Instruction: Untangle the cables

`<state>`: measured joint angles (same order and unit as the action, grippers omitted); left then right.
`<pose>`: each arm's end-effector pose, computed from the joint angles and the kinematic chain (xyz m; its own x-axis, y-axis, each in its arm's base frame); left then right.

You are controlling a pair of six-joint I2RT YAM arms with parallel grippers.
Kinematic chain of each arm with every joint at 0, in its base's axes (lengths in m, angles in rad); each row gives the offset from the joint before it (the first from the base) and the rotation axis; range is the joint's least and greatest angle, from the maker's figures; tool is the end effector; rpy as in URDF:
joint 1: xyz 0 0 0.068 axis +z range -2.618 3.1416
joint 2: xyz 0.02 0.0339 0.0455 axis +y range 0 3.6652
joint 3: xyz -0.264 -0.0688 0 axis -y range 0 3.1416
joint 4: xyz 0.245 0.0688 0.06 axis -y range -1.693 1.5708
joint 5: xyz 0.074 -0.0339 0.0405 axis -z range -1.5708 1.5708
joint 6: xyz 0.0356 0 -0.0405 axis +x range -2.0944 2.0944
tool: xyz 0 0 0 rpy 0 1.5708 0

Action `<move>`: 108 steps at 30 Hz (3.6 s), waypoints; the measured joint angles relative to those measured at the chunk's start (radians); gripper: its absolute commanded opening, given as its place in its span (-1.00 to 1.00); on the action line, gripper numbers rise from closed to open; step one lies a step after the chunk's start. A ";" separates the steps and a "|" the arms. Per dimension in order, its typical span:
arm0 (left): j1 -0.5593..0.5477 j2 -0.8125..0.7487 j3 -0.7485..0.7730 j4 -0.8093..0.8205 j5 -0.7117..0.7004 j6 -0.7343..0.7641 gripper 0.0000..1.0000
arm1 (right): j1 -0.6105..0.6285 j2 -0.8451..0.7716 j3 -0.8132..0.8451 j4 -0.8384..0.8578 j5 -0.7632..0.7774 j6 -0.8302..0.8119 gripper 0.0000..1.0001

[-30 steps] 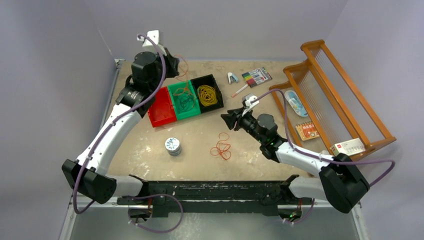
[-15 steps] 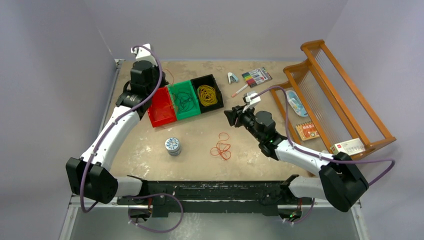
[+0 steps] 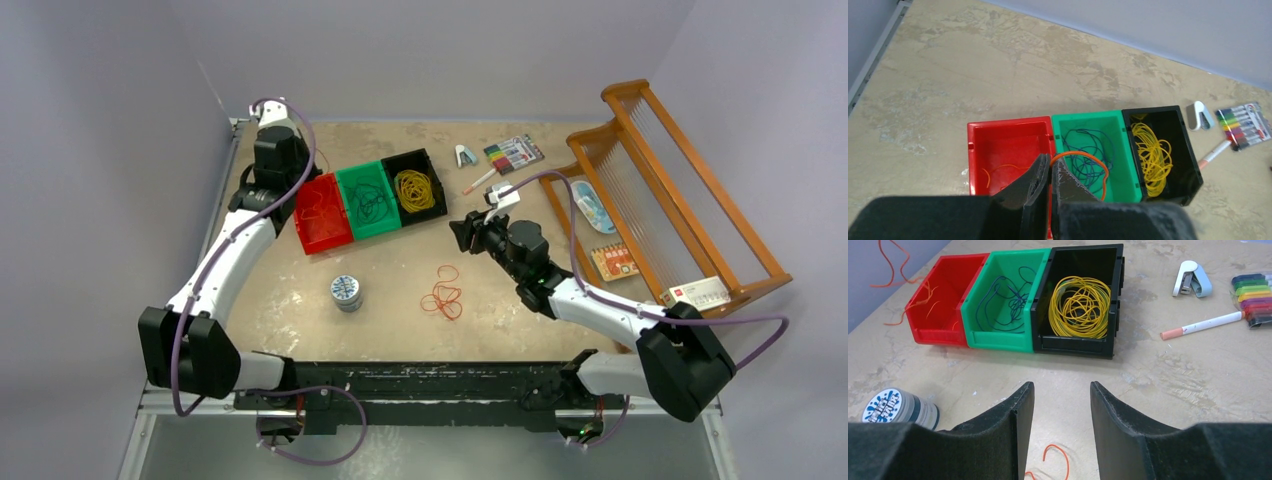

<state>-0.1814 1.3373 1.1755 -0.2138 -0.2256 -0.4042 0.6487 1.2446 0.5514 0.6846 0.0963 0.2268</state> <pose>0.3078 -0.0484 0.3502 -0.3204 -0.3309 -0.8876 -0.1684 0.9420 -0.2904 0.2185 0.1614 0.2522 -0.1247 0.1864 -0.9745 -0.5098 0.8306 0.2240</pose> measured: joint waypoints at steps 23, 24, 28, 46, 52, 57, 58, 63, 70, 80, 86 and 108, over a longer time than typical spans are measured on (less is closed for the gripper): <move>0.056 0.165 0.000 0.111 -0.127 0.003 -1.00 | 0.000 0.025 0.011 -0.006 -0.037 -0.003 -0.03; 0.057 0.172 0.000 0.127 -0.126 0.003 -1.00 | 0.000 0.025 0.014 -0.008 -0.039 -0.003 -0.03; 0.057 0.216 0.000 0.169 -0.126 0.003 -1.00 | 0.000 0.025 0.037 -0.022 -0.040 -0.005 -0.04; 0.057 0.253 -0.166 0.251 -0.111 -0.053 -1.00 | 0.000 -0.002 0.043 -0.073 -0.052 -0.007 -0.03; 0.055 0.256 -0.207 0.249 -0.113 -0.076 -1.00 | 0.000 -0.008 0.043 -0.093 -0.062 -0.004 -0.03; 0.043 0.275 -0.207 0.249 -0.125 -0.087 -1.00 | 0.000 -0.042 0.029 -0.097 -0.059 0.001 -0.02; 0.042 0.281 -0.207 0.249 -0.127 -0.090 -1.00 | 0.000 -0.045 0.027 -0.098 -0.057 0.001 -0.02; 0.037 0.307 -0.207 0.246 -0.144 -0.093 -1.00 | 0.000 -0.048 0.027 -0.101 -0.050 0.001 -0.01; 0.034 0.339 -0.207 0.222 -0.161 -0.093 -1.00 | 0.000 -0.048 0.027 -0.106 -0.034 0.001 -0.01; 0.026 0.399 -0.183 0.196 -0.172 -0.092 -1.00 | 0.000 -0.048 0.027 -0.113 -0.034 0.001 -0.01; 0.026 0.430 -0.162 0.175 -0.172 -0.090 -0.91 | 0.000 -0.055 0.027 -0.122 -0.032 0.001 0.00; 0.024 0.269 -0.102 0.116 -0.191 -0.094 -0.17 | 0.000 -0.087 0.027 -0.133 0.026 0.016 0.16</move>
<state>-0.1577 1.6058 1.0733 -0.0975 -0.4168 -0.4984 0.6487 1.1576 0.5789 0.5518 0.1223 0.2432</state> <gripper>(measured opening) 0.400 0.574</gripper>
